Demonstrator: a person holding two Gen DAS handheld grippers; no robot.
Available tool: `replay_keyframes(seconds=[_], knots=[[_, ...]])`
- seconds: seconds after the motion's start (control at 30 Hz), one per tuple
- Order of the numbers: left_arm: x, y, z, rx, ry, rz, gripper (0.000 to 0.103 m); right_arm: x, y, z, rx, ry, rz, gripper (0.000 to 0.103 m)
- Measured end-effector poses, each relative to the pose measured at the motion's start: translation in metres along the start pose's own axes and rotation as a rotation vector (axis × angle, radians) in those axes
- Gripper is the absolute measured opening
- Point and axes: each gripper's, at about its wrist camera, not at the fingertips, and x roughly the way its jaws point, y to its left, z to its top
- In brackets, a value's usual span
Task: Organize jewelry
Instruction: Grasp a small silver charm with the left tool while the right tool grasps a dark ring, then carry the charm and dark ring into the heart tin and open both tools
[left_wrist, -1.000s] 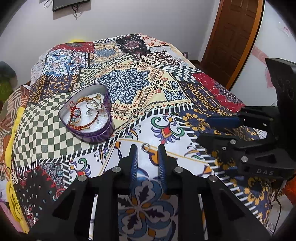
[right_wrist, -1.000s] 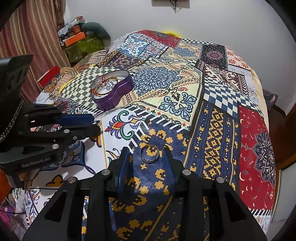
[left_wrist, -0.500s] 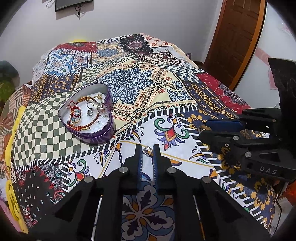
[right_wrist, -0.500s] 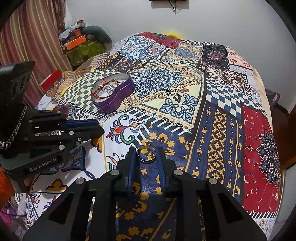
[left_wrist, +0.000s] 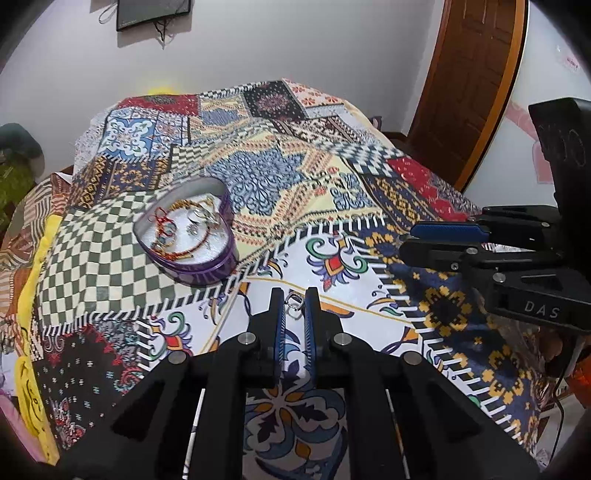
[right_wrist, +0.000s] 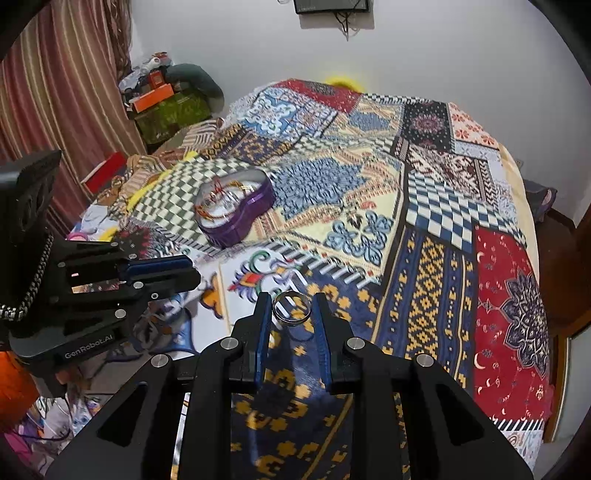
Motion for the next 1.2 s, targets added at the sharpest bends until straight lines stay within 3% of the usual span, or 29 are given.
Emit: replay_keyframes(seconds=[0.63,0.9,1.2], knots=[[-0.058,0.044,0.028,-0.065,-0.164,0.067,0.009,-0.01,0.043,0.055,-0.059,-0.121,0.056,0.02],[-0.058,0.066,0.036,-0.087,-0.184,0.093,0.009,0.007,0.053,0.072,-0.076,-0.126,0.076,0.02],[-0.034,0.089,0.041,-0.124,-0.16,0.091,0.009,0.039,0.052,0.086,-0.066,-0.075,0.087,0.02]])
